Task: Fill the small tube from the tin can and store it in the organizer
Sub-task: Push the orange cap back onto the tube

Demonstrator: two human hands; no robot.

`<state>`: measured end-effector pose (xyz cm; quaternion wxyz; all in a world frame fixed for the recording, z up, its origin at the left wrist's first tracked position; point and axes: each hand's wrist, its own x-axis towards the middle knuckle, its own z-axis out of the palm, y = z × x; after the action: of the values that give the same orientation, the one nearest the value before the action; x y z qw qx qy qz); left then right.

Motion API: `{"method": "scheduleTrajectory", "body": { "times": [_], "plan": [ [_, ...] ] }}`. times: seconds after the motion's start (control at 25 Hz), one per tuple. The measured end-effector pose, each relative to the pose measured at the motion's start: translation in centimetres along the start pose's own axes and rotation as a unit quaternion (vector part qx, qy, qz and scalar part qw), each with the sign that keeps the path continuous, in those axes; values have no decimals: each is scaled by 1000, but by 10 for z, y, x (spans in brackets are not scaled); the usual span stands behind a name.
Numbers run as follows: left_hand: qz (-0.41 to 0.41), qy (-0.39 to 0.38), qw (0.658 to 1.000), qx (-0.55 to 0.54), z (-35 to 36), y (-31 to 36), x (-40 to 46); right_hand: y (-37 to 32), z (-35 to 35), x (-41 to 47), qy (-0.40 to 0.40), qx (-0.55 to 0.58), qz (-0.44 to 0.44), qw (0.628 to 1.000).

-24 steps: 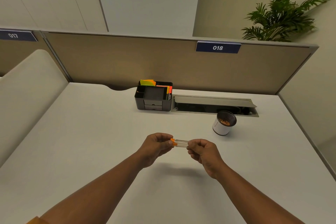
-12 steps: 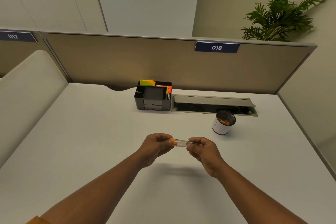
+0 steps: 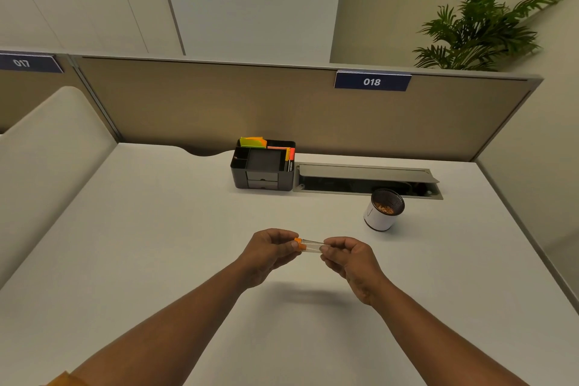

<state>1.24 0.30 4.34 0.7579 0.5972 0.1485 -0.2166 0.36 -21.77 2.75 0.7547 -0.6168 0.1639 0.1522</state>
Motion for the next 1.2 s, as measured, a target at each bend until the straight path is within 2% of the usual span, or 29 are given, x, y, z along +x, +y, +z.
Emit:
{"method": "scheduleTrajectory", "body": {
  "times": [0.8, 1.2],
  "plan": [
    [2, -13, 1000, -21, -3, 1, 2, -3, 2, -1, -9, -62, 13, 998],
    [4, -11, 1000, -26, -5, -1, 4, -4, 3, -2, -13, -60, -13, 998]
  ]
}}
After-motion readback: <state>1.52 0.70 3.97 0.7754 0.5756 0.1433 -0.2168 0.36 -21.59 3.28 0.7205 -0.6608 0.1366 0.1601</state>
